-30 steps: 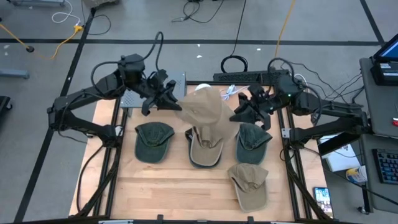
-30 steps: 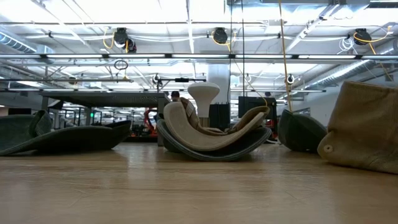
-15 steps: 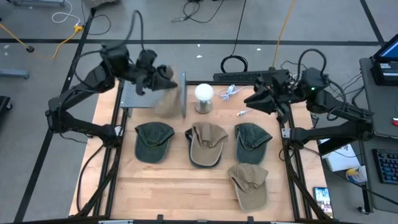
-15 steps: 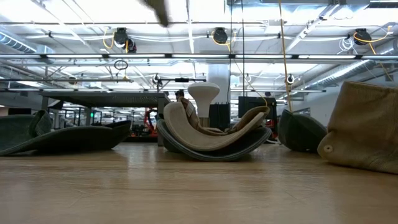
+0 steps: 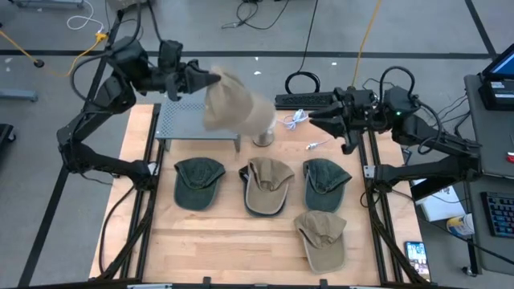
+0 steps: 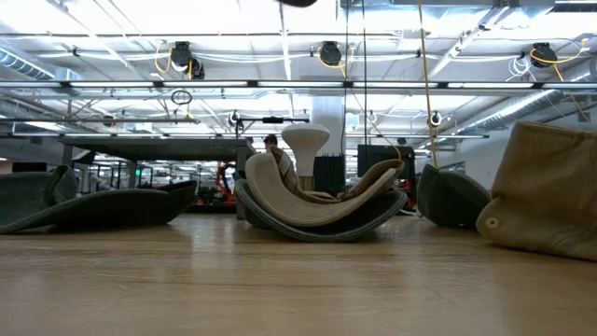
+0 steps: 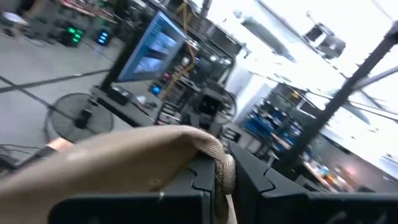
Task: Pick & Place hat
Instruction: Put the left brown cap on the shelf
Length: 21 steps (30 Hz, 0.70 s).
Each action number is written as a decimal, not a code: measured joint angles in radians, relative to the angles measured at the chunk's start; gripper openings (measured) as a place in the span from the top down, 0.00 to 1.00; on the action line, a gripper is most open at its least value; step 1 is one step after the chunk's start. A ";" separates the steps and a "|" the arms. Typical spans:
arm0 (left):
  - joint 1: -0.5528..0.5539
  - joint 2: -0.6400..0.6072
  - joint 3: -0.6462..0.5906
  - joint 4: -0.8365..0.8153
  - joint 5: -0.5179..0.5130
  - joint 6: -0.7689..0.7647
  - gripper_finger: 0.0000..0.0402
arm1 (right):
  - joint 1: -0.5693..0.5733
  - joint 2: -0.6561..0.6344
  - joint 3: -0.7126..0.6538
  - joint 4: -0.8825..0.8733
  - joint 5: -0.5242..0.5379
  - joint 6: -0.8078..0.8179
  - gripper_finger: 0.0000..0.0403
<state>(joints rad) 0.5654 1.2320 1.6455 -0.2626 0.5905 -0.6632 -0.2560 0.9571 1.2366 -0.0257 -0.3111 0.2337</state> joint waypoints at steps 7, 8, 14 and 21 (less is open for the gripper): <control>0.060 0.001 0.000 -0.099 -0.061 0.025 0.94 | 0.000 0.024 0.000 0.002 -0.004 0.000 0.82; 0.065 0.001 0.000 -0.108 -0.060 0.028 0.94 | 0.000 0.027 0.000 0.002 -0.004 0.000 0.82; 0.075 0.001 0.000 -0.128 -0.050 0.044 0.94 | 0.000 0.033 0.000 0.002 -0.004 -0.019 0.82; 0.076 0.000 0.000 -0.170 -0.033 0.056 0.94 | 0.000 0.033 0.000 0.003 0.000 -0.022 0.82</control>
<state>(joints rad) 0.6411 1.2325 1.6455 -0.4322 0.5577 -0.6067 -0.2558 0.9898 1.2366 -0.0232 -0.3110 0.2118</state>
